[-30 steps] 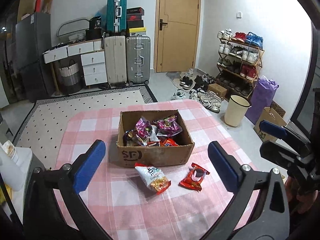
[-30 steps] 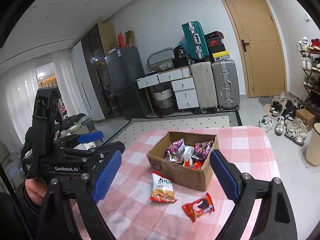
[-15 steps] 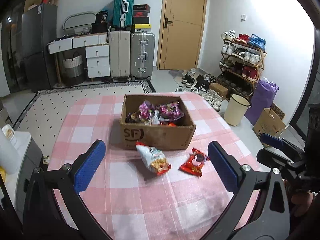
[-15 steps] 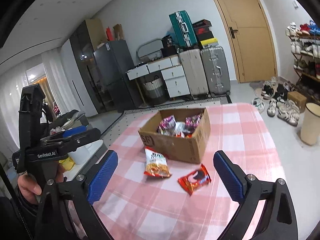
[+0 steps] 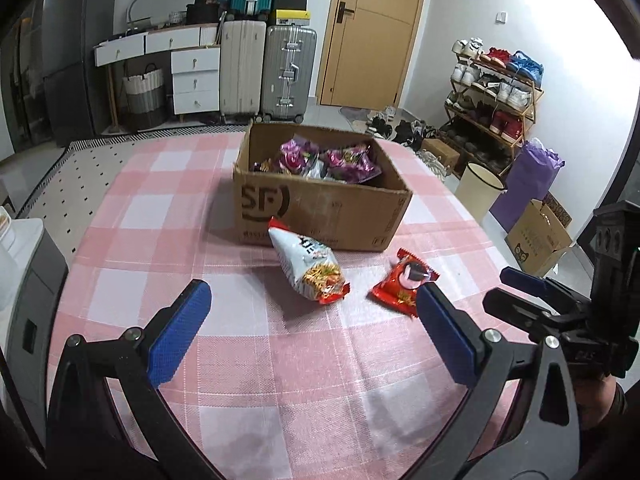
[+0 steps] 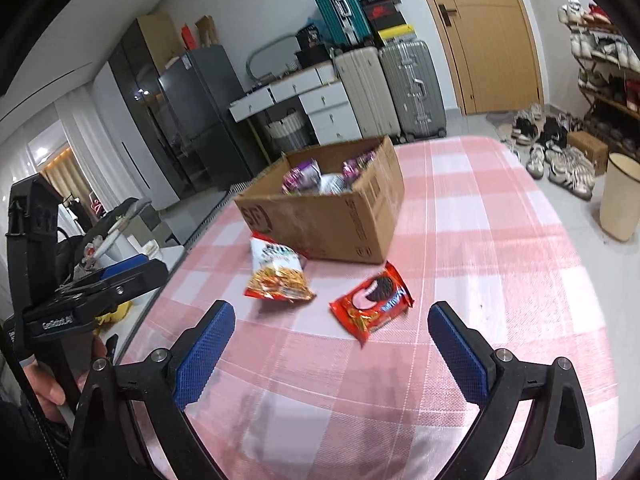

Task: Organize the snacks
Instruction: 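Withdraw both grippers from the box toward the noodle bag and Oreo pack, then grasp the red Oreo pack with the right gripper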

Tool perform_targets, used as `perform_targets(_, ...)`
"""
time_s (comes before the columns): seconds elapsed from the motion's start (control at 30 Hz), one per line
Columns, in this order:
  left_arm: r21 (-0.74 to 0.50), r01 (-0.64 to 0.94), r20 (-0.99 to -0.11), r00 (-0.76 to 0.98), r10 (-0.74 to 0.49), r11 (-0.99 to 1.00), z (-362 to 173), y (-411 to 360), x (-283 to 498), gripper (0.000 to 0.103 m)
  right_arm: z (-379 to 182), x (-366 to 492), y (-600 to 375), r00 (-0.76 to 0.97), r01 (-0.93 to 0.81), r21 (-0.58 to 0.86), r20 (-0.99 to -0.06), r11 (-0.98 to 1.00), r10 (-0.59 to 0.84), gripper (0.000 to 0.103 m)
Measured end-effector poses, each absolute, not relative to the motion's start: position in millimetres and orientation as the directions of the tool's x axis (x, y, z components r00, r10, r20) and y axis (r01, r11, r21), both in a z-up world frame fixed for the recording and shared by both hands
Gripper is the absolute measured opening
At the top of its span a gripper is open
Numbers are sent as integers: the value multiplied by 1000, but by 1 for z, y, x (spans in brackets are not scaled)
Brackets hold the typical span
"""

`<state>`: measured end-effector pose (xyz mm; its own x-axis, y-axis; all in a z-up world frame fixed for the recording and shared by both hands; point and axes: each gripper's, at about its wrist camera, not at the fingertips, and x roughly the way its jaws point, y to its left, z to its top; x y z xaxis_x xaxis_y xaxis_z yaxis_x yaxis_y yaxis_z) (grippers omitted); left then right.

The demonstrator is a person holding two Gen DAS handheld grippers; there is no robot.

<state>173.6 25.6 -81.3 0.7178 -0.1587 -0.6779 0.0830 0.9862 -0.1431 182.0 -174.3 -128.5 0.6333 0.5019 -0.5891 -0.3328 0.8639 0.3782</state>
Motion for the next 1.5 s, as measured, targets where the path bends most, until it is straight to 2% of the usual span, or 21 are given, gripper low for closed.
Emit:
perform_targets(0.63, -202, 77, -746, 634, -204, 976, -159, 33, 220, 102, -204, 254, -165, 526, -241, 444, -687, 863, 501, 99)
perform_targets(0.87, -230, 61, -761, 611, -218, 971, -177, 38, 228, 102, -214, 273, -153, 532, -225, 418, -704, 880, 470, 88)
perform_targets(1.13, -245, 50, -767, 601, -225, 968, -185, 40, 235, 102, -216, 274, -120, 566, -269, 185, -764, 945, 310, 68)
perform_targets(1.27, -252, 43, -767, 600, -226, 967, -186, 42, 236, 102, -217, 275, -118, 566, -281, 178, -763, 943, 313, 57)
perform_targets(1.5, -254, 31, -766, 604, -220, 967, -185, 49, 221, 102, -216, 272, -128, 562, -279, 239, -745, 930, 360, 49)
